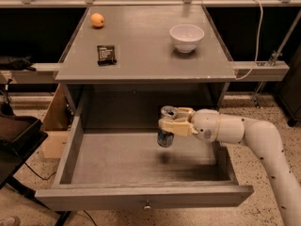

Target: Place redbull can into top drawer

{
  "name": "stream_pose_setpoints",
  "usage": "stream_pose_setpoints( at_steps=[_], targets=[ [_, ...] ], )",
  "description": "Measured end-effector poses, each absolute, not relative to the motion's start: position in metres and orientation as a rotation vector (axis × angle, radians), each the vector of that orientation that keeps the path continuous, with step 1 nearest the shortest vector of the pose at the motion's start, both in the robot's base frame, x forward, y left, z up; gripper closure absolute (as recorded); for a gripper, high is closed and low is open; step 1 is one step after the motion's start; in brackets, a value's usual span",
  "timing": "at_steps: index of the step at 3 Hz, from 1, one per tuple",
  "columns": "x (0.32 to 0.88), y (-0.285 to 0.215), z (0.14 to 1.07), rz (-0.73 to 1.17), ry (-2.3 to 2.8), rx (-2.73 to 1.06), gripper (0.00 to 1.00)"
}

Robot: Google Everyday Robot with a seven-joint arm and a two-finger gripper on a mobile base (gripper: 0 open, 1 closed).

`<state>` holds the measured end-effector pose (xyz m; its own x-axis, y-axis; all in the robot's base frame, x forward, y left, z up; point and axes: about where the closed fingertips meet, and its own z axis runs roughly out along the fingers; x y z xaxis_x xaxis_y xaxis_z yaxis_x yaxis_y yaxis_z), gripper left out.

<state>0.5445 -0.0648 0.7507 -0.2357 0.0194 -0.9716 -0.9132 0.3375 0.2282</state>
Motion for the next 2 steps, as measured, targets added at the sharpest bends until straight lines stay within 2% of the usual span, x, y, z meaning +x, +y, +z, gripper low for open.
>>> stream_pose_setpoints(
  at_steps=[2],
  targets=[
    [0.539, -0.066, 0.733, 1.051, 1.496, -0.925, 1.0]
  ],
)
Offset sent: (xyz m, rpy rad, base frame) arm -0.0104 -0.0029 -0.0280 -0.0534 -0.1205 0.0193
